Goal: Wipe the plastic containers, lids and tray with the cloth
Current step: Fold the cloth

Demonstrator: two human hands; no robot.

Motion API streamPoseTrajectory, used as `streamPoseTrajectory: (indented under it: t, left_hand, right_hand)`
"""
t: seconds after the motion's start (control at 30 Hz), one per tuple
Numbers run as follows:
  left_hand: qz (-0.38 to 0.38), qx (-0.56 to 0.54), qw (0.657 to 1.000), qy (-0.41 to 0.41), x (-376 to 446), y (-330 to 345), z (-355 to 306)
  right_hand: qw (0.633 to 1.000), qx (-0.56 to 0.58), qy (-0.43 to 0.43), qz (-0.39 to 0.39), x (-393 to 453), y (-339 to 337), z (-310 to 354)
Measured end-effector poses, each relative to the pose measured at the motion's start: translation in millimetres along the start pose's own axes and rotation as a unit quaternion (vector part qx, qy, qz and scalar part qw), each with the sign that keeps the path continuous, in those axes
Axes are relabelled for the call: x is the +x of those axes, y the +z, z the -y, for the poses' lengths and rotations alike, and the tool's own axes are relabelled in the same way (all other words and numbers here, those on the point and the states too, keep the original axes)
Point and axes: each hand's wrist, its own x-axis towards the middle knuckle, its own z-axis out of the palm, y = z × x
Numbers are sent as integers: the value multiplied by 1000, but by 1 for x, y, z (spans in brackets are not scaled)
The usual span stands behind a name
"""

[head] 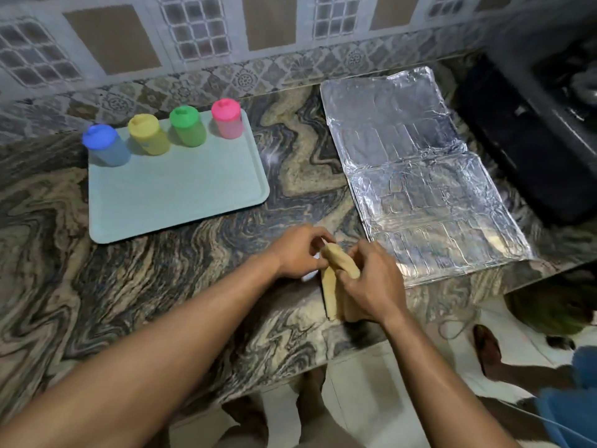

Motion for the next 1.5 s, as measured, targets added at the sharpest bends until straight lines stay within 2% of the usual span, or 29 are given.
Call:
streamPoseTrajectory:
  t: [0.07,0.17,0.33,0.53,0.63,0.73,0.83,1.0,1.07,1.23,1.37,1.5]
  left_hand:
    - [-25,-37,999,11,-8,2,-4]
    - [-108,-107,988,34,-31,0,-17]
    - [-243,-196,948,62,-72,-11,-38]
    - [-400,-293,867,46,-107,-22,-48]
    - [-465,-331,821,32,-118,-29,-53]
    - [-509,-388,767,33,-132,-39,-56]
    - [-521,-421,741,45,-148,-50,-58]
    - [-526,-415,738,75,-181,-70,-54]
    - [-536,-393,742,89,-197,-78,-53]
    - [-577,-314,747,100,-239,-94,-44]
    - [-605,-240,753,94,-277,-106,-33]
    - [-557,-182,805,91,-320,-117,-21]
  right_hand:
    - [998,28,-27,-39,-10,1,-2]
    - [993,81,-61,-67,-24,-8,-1]
    - [974,168,-126,-83,-38,-33,13]
    - [951,236,-168,-107,-47,-47,46]
    - [934,295,-188,-72,-52,-46,65]
    - [914,352,-200,-33,-59,-46,86]
    - [903,370,-211,-63,-59,-51,107]
    - [900,327,-272,-99,-54,-73,155]
    - [903,292,-305,-80,-56,-76,178]
    - [906,289,-310,2,-62,-66,222]
    - [871,310,-376,54,-70,-67,255]
    - [801,382,-402,227,-76,-75,294]
